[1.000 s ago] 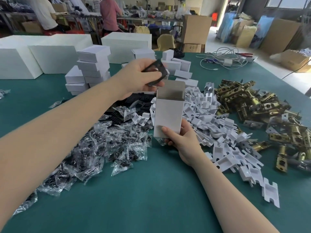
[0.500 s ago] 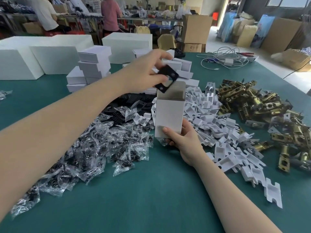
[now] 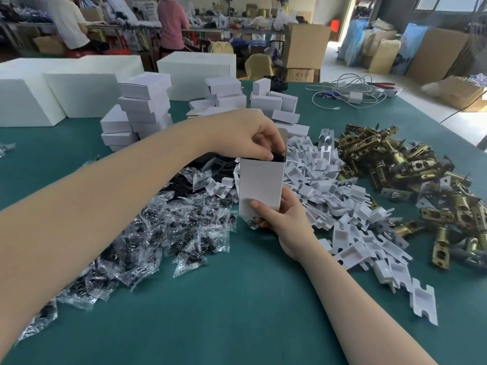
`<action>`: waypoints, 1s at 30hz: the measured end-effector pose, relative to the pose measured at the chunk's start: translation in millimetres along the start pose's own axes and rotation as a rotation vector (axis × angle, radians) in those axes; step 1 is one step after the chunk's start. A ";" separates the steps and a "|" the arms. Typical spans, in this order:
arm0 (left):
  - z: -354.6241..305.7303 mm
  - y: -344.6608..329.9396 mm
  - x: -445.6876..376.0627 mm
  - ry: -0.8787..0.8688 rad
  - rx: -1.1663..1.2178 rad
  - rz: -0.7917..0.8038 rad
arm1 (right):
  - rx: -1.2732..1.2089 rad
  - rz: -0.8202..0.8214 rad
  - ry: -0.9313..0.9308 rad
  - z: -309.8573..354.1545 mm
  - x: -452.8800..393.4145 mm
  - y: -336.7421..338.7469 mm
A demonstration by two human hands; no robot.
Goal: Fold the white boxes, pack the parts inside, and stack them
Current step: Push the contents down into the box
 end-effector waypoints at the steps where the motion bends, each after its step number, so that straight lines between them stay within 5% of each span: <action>1: 1.9 -1.3 -1.0 0.024 0.003 0.027 | 0.000 -0.001 0.000 -0.1 0.0 -0.2; 16: -1.3 -11.1 1.2 0.082 -0.086 0.128 | 0.018 -0.006 -0.015 2.7 1.7 -2.2; 18: -1.4 -10.2 5.9 0.038 -0.061 -0.013 | 0.004 -0.007 -0.014 3.3 1.9 -2.0; 23: 12.9 -40.8 23.5 0.019 0.304 -0.708 | -0.035 -0.017 -0.004 3.3 2.6 -0.9; 27: 31.2 -105.8 15.5 0.092 0.812 -0.429 | -0.084 -0.023 0.034 3.7 4.2 -0.6; 30: 37.6 -124.9 12.8 0.005 0.797 -0.436 | -0.094 0.004 0.074 2.4 5.1 -1.1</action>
Point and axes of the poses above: each hand's wrist, its own x-axis away from the middle knuckle, its own y-axis out of the back of the hand, z = x × y, the point moved 2 cm from there along -x, towards the middle knuckle, and after that the axes turned 12 degrees about z, right-handed, at the moved point
